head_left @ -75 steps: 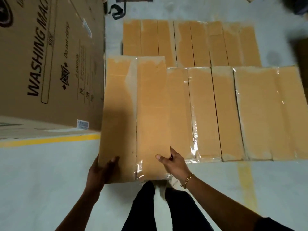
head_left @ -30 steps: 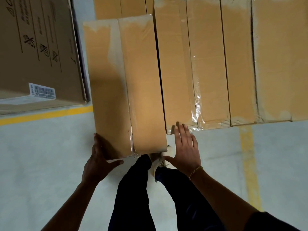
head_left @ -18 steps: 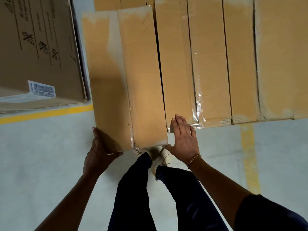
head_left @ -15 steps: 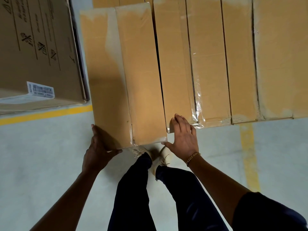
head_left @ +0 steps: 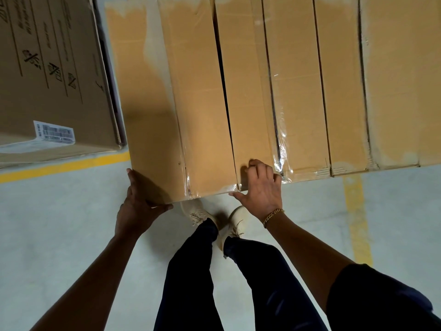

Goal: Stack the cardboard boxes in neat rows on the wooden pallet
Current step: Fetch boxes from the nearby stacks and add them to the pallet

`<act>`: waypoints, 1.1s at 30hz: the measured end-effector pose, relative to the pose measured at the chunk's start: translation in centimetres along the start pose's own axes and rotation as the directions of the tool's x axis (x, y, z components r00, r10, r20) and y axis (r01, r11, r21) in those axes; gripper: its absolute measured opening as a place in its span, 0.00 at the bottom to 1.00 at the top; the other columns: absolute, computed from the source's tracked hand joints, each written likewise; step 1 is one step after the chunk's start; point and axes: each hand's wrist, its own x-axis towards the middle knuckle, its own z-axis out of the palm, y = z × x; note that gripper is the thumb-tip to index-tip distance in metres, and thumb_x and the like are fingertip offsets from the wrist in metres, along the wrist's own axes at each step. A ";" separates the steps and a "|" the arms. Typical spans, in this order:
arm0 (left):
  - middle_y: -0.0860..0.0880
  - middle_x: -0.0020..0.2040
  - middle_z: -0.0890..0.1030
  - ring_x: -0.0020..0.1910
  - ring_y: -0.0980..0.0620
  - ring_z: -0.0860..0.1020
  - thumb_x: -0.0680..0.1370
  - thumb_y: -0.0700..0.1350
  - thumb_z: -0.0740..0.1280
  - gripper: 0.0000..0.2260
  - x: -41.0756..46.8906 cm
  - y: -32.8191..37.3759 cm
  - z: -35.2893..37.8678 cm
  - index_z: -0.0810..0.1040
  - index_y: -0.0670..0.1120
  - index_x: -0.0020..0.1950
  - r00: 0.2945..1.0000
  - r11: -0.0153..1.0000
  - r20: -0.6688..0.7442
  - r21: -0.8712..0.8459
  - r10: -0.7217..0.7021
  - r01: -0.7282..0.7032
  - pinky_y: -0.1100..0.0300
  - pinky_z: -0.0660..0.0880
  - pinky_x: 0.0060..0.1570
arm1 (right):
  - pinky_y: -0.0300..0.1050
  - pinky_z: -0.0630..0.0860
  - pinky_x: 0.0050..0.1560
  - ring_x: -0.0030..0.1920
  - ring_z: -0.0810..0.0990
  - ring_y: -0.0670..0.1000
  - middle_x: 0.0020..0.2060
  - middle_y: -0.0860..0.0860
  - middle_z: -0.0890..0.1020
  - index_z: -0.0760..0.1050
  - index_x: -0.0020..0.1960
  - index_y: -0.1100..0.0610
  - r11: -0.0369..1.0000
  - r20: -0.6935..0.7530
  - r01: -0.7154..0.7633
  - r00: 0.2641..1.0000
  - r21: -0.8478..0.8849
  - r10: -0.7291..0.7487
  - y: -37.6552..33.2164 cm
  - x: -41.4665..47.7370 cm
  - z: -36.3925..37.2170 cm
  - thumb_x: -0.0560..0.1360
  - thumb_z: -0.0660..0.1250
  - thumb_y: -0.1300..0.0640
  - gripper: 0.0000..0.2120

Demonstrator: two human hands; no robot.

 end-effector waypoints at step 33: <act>0.42 0.71 0.74 0.69 0.33 0.73 0.77 0.51 0.75 0.42 6.9 3.9 -4.0 0.50 0.55 0.82 0.981 0.951 0.017 -0.243 -0.195 0.193 0.33 0.71 0.65 | 0.60 0.54 0.79 0.82 0.43 0.53 0.83 0.46 0.43 0.46 0.84 0.51 0.964 0.256 -0.001 0.964 0.264 -0.069 -0.3 7.9 -3.0 0.84 0.53 0.46 0.32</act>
